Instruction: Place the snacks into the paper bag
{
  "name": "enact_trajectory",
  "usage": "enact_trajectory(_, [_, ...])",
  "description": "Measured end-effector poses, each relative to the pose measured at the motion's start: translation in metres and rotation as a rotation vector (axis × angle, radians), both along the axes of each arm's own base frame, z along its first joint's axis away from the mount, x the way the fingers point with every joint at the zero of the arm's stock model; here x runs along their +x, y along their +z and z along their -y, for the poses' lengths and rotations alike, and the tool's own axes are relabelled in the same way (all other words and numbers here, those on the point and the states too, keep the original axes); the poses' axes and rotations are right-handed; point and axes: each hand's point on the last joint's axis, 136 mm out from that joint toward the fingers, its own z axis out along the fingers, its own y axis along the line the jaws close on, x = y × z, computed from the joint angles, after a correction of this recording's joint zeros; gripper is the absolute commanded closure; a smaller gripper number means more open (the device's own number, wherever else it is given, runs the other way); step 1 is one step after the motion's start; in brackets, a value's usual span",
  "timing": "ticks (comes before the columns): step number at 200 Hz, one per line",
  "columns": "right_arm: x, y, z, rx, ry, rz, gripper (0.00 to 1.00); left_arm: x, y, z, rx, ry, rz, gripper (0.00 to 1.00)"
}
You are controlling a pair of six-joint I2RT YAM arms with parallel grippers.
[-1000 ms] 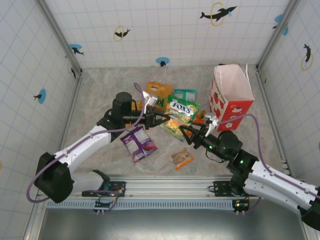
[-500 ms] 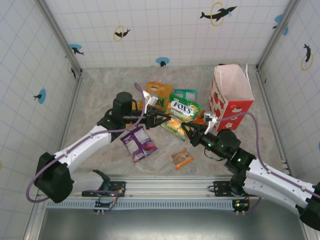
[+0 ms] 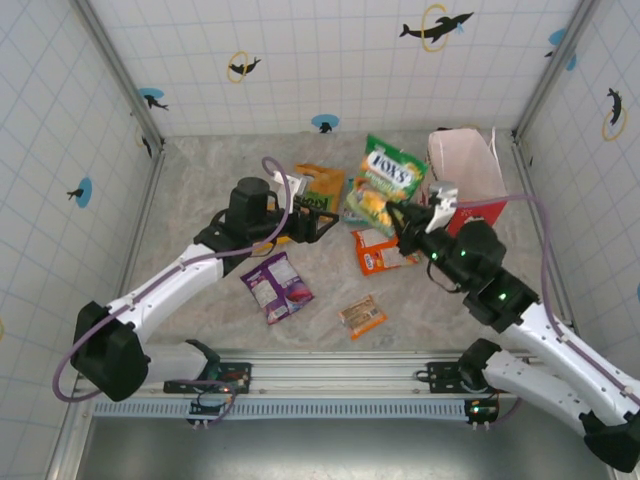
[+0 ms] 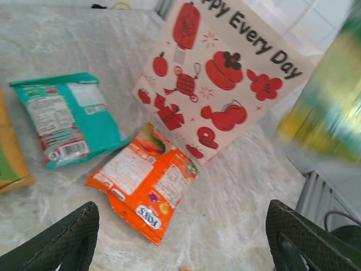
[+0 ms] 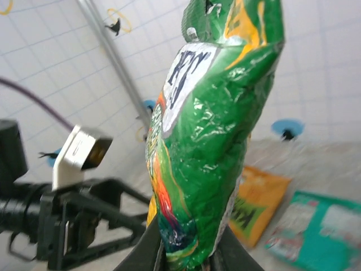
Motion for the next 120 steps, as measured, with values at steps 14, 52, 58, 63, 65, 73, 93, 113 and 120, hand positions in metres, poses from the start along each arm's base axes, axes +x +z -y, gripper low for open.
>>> enact_trajectory(14, [0.018, 0.025, 0.017, -0.036, -0.068, 0.042, 0.95, 0.003, -0.005, -0.002, 0.016, 0.020, -0.013, 0.21])
enact_trajectory(52, [0.068, 0.080, 0.060, -0.143, -0.212, 0.101, 0.95, 0.010, -0.005, -0.002, 0.033, 0.049, -0.030, 0.21])
enact_trajectory(58, [0.076, 0.084, 0.066, -0.160, -0.225, 0.101, 0.95, 0.011, -0.005, -0.003, 0.035, 0.054, -0.029, 0.21])
enact_trajectory(63, [0.083, 0.088, 0.071, -0.172, -0.235, 0.101, 0.95, 0.011, -0.005, -0.003, 0.036, 0.055, -0.029, 0.21])
enact_trajectory(65, [0.085, 0.089, 0.072, -0.174, -0.237, 0.104, 0.95, 0.011, -0.005, -0.003, 0.036, 0.056, -0.028, 0.21])
enact_trajectory(73, [0.096, 0.093, 0.082, -0.187, -0.251, 0.100, 0.95, 0.012, -0.005, -0.003, 0.038, 0.060, -0.027, 0.21])
enact_trajectory(93, [0.122, 0.094, 0.110, -0.190, -0.285, 0.076, 0.95, 0.013, -0.004, -0.005, 0.044, 0.072, -0.026, 0.21])
enact_trajectory(113, [0.144, 0.088, 0.143, -0.168, -0.321, 0.029, 0.95, 0.015, -0.003, -0.005, 0.045, 0.078, -0.022, 0.21])
enact_trajectory(120, [0.151, 0.085, 0.153, -0.160, -0.329, 0.011, 0.95, 0.015, -0.003, -0.005, 0.045, 0.078, -0.022, 0.22])
